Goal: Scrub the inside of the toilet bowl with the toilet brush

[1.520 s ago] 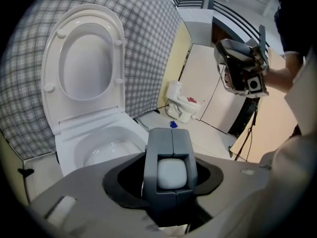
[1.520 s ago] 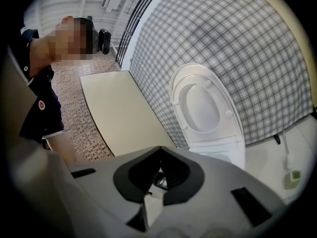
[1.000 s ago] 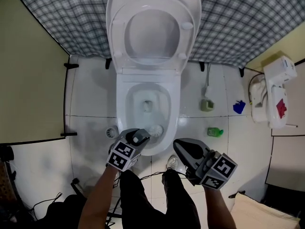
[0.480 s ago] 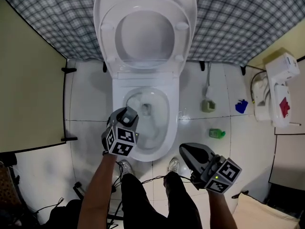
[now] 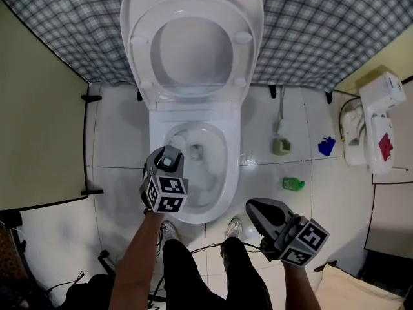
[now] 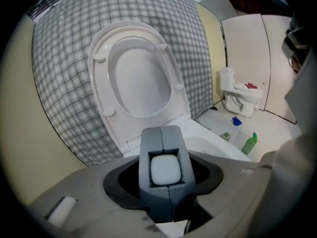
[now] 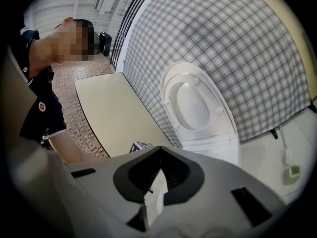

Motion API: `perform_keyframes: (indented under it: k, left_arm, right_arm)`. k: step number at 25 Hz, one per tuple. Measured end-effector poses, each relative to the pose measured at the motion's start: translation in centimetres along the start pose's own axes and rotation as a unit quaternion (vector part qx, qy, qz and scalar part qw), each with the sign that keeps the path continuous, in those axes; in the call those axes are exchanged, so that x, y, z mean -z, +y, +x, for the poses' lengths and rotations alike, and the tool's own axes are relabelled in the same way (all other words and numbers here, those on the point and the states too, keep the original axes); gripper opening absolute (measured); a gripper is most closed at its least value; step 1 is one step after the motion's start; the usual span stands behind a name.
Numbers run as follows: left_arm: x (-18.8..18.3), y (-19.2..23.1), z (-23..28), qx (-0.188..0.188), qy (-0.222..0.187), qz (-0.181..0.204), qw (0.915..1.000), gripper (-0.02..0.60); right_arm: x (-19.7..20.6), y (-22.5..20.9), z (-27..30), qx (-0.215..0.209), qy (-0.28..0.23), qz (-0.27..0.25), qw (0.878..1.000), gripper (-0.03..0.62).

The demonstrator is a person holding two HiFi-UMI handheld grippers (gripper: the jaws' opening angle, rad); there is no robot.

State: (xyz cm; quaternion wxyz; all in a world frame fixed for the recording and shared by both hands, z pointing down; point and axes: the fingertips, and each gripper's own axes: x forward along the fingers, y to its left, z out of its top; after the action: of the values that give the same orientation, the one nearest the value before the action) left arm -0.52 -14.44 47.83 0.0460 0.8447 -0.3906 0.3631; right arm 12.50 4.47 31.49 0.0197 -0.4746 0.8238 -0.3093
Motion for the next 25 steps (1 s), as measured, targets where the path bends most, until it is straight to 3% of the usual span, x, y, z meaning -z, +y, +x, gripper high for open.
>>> perform_keyframes:
  k: [3, 6, 9, 18, 25]
  left_arm:
    - [-1.5, 0.8, 1.0, -0.024, -0.040, -0.068, 0.9966, 0.213]
    - [-2.6, 1.5, 2.0, -0.037, -0.072, -0.156, 0.9845, 0.213]
    - [-3.6, 0.8, 3.2, -0.027, -0.092, -0.188, 0.9775, 0.213]
    - [-6.6, -6.7, 4.5, 0.060, -0.131, -0.153, 0.9777, 0.215]
    - [-7.0, -13.2, 1.9, 0.180, -0.134, -0.042, 0.9736, 0.215]
  right_arm:
    - [0.5, -0.6, -0.4, 0.006, 0.004, 0.003, 1.000, 0.000]
    - [0.7, -1.2, -1.0, 0.013, 0.006, 0.007, 1.000, 0.000]
    - [0.6, -2.3, -1.7, 0.021, 0.008, 0.005, 1.000, 0.000]
    - [0.7, -4.0, -3.3, 0.037, 0.008, 0.007, 0.999, 0.000]
    - [1.2, -3.3, -2.6, 0.029, 0.009, 0.012, 0.999, 0.000]
